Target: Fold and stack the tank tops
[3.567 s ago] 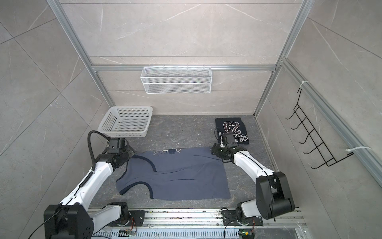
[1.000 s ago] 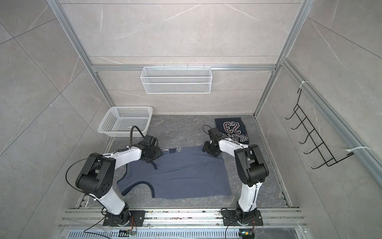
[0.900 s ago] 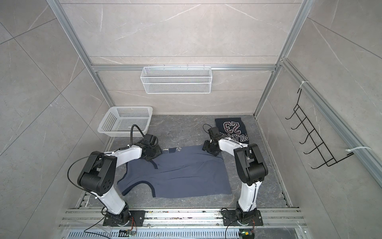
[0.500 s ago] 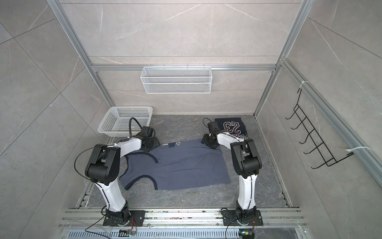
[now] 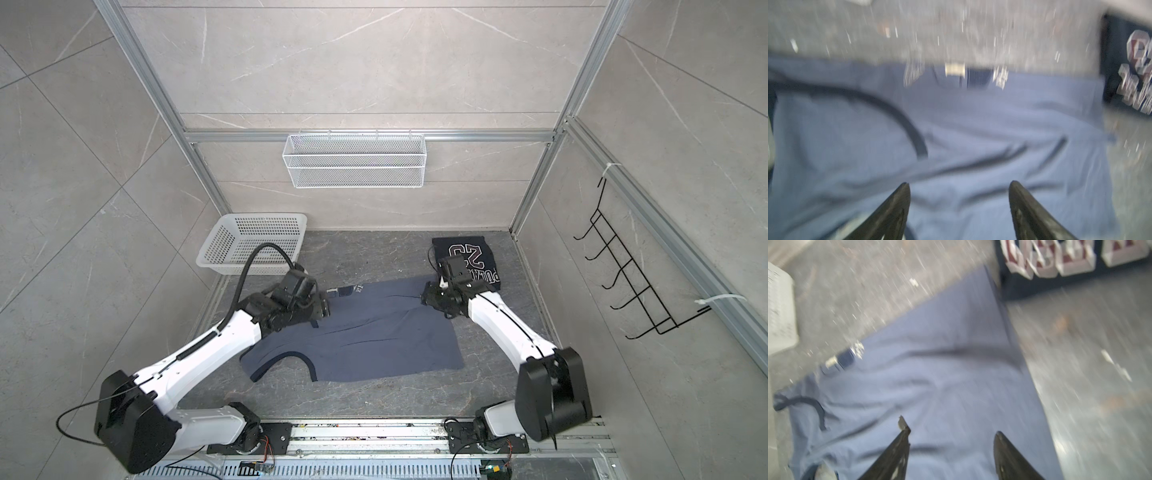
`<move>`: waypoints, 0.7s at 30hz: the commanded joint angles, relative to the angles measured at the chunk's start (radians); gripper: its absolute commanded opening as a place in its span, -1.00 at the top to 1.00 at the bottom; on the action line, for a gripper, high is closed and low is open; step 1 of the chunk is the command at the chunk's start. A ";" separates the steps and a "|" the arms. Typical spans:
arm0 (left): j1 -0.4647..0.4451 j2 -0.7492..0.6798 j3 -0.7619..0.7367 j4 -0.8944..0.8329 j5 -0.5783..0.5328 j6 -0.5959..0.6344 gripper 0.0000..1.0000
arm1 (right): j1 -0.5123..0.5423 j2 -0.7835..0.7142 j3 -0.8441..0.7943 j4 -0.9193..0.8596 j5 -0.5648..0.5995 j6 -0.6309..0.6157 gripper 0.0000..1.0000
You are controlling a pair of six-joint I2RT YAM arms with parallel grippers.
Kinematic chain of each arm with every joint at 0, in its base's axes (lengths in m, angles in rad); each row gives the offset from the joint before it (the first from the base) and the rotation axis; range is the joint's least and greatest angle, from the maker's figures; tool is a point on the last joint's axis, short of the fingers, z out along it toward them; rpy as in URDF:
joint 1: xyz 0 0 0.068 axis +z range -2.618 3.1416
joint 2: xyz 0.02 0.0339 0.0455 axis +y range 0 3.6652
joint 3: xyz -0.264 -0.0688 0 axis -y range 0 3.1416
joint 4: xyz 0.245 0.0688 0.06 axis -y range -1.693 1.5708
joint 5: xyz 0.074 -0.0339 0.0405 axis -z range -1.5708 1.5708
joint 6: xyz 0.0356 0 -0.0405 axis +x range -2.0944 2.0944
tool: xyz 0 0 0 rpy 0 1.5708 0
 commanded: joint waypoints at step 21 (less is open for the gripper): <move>-0.250 -0.088 -0.409 0.047 0.027 -0.395 -0.13 | -0.001 -0.298 -0.470 -0.126 0.069 0.369 -0.22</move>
